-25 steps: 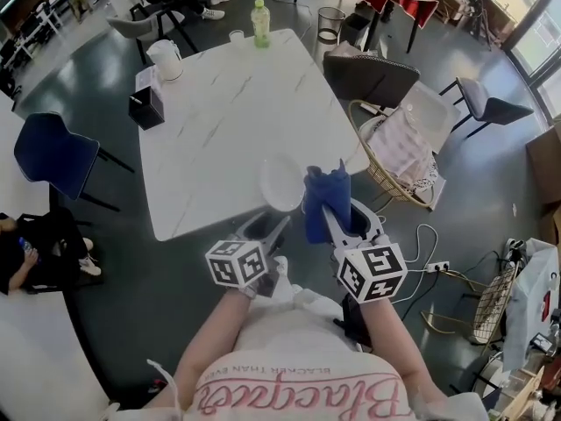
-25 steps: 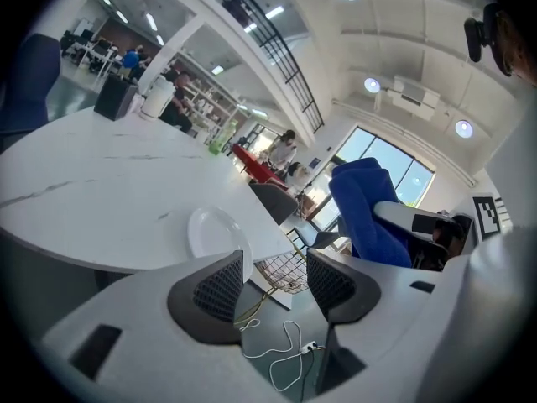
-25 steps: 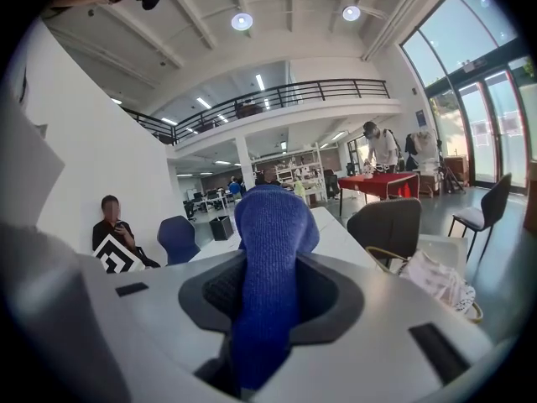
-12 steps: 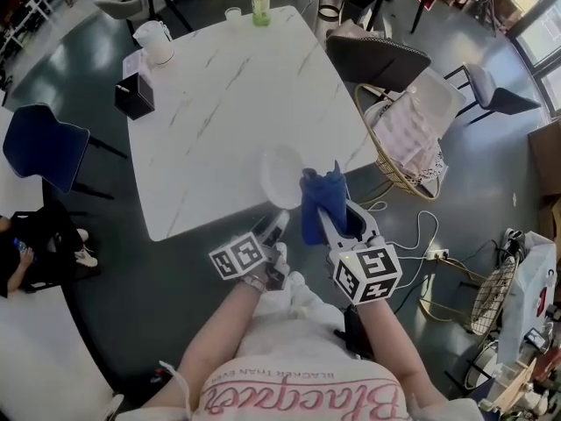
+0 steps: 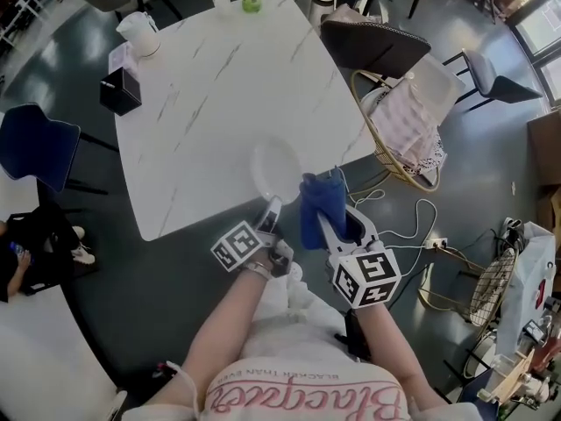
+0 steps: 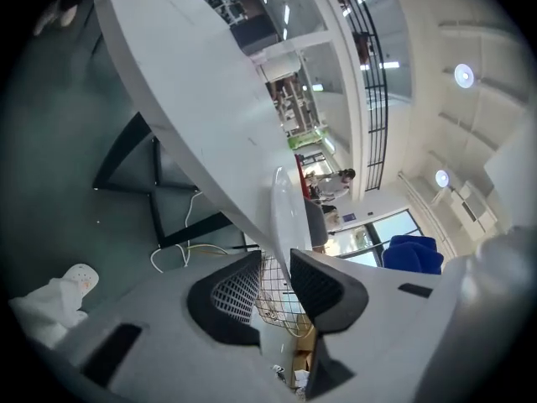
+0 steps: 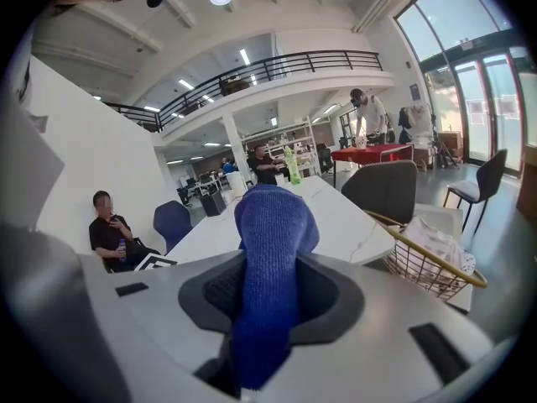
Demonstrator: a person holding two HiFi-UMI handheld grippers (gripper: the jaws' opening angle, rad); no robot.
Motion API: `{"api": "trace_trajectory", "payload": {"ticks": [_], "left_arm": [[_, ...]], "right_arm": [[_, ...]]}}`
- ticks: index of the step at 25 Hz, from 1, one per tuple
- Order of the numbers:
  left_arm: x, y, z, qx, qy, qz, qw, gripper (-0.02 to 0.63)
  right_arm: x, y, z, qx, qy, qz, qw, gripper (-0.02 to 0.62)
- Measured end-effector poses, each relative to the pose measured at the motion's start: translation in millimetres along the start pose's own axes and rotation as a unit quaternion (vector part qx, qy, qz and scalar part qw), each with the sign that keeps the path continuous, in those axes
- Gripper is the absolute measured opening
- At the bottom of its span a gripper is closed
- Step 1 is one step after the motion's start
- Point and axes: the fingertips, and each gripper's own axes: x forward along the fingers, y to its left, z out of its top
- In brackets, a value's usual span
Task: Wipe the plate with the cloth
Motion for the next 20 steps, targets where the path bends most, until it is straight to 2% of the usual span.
{"api": "trace_trajectory", "payload": {"ticks": [3,7,15,20], "left_arm": [[4,-5,4,0.009,0.001,-0.001,1.0000,0.064],[5,-8,12,-0.005,-0.003,-0.003,1.0000,0.018],[-2,-23,21,-0.004,0.008,-0.010,0.9999,0.014],[-8,-47,30,0.039,0.021,-0.029,0.9986,0.014]], "right_arm": [[-1,-1,-1,-0.002,0.004,0.002,1.000,0.117],[-2,-1,6,-0.007,-0.001,0.002,1.000,0.117],[-10,0,26,-0.019,-0.019,0.000,1.000,0.117],[-14,0,43,-0.032,-0.038,-0.002,0.999,0.117]]}}
